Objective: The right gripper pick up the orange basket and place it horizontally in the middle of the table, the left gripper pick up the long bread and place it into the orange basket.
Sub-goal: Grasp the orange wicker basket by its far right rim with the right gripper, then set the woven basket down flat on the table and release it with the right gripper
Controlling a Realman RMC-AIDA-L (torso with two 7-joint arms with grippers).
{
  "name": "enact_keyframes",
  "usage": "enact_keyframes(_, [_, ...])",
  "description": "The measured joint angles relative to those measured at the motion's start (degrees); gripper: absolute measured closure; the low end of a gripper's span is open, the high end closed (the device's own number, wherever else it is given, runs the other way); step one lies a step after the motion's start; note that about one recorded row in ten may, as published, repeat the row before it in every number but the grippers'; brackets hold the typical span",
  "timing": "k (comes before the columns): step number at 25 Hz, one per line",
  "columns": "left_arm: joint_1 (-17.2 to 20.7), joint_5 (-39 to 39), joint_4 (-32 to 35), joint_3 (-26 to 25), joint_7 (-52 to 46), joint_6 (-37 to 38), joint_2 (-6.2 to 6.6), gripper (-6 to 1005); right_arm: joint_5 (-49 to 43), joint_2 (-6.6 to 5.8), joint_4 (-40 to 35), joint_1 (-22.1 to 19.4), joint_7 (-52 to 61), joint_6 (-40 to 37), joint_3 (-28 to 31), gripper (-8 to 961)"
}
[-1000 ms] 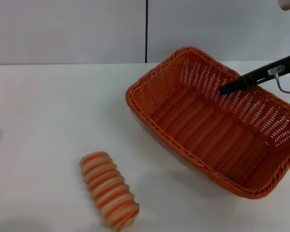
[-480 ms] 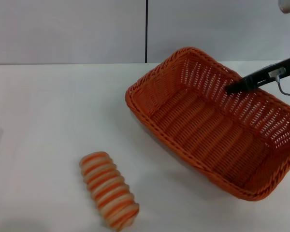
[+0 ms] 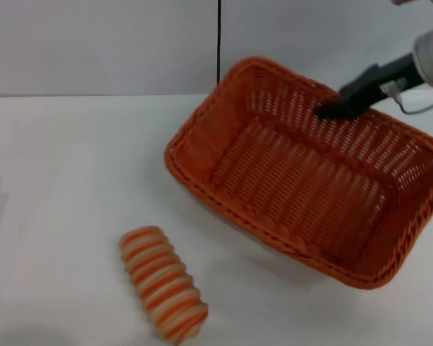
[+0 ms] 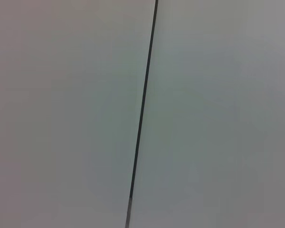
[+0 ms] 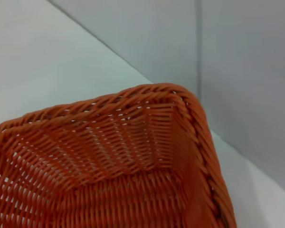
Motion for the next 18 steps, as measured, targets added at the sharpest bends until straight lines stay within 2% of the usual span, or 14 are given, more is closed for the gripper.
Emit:
enact_keyframes(9, [3.35, 0.06, 1.39, 0.16, -0.43, 6.15, 0.23, 188, -0.25, 1.42, -0.17, 5.16, -12.40, -1.72, -0.33, 799])
enact_keyframes(12, [4.29, 0.19, 2.26, 1.59, -1.80, 7.61, 0.24, 188, -0.02, 1.76, -0.19, 5.91, -15.72, -4.04, -1.20, 800])
enact_keyframes(18, [5.14, 0.22, 4.29, 5.30, -2.84, 8.39, 0.24, 188, 0.61, 3.50, 0.63, 6.97, -21.33, -6.52, -5.51, 800])
